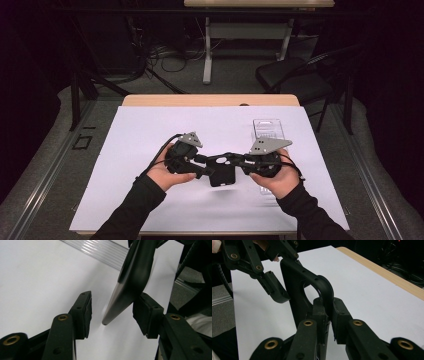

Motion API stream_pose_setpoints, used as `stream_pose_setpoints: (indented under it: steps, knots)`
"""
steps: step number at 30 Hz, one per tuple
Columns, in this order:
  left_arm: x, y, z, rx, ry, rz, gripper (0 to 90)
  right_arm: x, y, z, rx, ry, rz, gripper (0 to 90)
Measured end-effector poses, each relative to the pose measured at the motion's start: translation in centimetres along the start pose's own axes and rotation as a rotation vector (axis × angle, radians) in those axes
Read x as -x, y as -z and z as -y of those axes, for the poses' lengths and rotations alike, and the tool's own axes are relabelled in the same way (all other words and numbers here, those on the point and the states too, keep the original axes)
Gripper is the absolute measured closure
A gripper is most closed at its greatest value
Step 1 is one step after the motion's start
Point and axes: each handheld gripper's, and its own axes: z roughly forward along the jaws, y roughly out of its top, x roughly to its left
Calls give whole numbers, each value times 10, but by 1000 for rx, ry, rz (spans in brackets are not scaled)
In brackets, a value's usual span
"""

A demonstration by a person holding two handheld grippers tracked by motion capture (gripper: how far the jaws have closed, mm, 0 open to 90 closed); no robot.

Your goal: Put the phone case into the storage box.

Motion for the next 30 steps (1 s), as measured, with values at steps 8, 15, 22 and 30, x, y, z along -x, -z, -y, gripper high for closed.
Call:
stream_pose_setpoints:
  steps: [8, 15, 22, 30]
  knots:
    - [-3, 10, 11, 42, 31, -27, 457, 5, 7, -2, 15, -2, 11, 828]
    - [-8, 15, 23, 73, 42, -62, 429, 10, 15, -5, 34, -3, 29, 828]
    - [-13, 17, 32, 85, 87, -81, 410, 17, 19, -9, 50, -2, 26, 828]
    - [-16, 17, 40, 97, 120, -104, 311, 25, 25, -8, 67, -2, 20, 827]
